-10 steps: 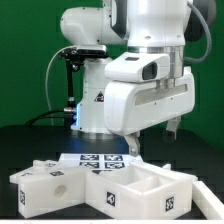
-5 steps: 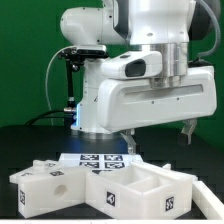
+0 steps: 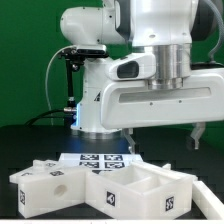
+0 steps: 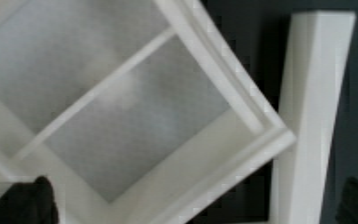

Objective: Assemble cabinet

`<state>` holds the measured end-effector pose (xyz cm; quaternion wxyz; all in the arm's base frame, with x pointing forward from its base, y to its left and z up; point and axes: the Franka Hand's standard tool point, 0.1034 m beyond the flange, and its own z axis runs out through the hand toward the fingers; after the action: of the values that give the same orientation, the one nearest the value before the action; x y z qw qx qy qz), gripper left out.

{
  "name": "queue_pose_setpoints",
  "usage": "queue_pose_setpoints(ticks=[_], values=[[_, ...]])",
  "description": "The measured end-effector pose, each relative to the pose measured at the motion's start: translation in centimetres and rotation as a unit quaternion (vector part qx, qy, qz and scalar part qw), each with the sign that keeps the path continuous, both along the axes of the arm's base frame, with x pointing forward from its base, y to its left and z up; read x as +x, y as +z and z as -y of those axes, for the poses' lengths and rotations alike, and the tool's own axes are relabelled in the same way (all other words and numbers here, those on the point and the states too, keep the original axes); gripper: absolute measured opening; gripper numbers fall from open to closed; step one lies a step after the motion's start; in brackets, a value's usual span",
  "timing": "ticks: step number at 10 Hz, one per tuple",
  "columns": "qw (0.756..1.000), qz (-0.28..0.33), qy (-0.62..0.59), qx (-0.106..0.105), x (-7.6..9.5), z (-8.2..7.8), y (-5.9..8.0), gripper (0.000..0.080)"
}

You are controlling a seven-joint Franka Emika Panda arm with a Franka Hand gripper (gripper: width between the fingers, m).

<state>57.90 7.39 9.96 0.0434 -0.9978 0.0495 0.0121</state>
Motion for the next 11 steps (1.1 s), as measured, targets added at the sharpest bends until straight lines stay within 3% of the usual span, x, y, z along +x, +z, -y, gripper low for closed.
queue_pose_setpoints(ticks=[2,6,9,11], values=[[0.989,-0.012,-0.149,0.007,0.6,-0.8,-0.8,0.0798],[0.973,-0.019,-0.231,0.018,0.7,-1.1,-1.1,0.0798],[0.962,-0.031,-0.27,0.019,1.1,-0.4,-3.6,0.0798],[0.951,-0.032,-0.306,0.022,1.2,-1.2,-4.1,0.0798]])
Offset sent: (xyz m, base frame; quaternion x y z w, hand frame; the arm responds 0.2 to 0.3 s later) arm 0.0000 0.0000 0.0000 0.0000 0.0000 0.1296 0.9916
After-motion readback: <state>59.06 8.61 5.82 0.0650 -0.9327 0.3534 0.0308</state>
